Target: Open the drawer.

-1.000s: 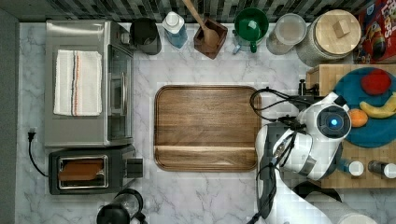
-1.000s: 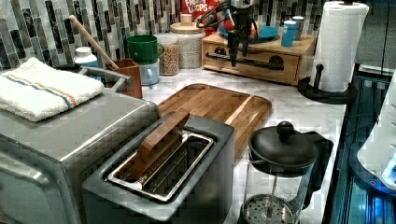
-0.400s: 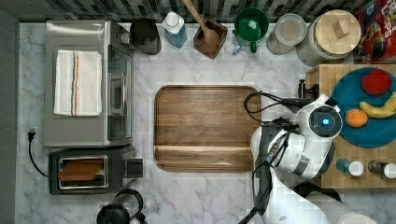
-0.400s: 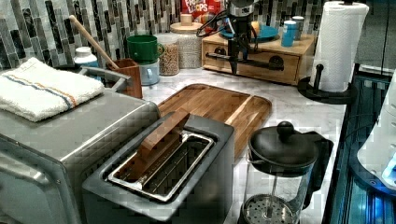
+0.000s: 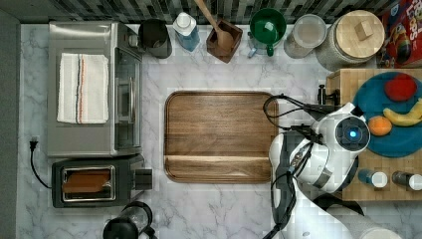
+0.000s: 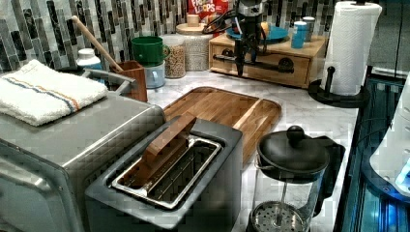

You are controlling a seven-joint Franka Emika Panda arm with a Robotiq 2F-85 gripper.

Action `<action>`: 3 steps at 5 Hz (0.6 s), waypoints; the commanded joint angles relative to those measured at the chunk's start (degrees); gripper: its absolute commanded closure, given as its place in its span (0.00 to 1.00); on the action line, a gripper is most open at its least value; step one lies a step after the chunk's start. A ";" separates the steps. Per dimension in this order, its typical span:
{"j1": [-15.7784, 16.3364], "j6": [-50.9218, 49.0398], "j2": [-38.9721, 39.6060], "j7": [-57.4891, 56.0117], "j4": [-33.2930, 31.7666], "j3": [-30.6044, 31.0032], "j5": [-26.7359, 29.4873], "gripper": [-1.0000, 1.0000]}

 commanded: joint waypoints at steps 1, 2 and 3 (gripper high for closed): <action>11.18 4.51 -2.82 8.24 -4.88 7.76 -2.67 0.00; 12.91 5.02 -3.76 13.02 -6.64 9.40 -2.71 0.00; 13.73 5.41 -4.46 12.30 -7.54 11.20 -0.68 0.00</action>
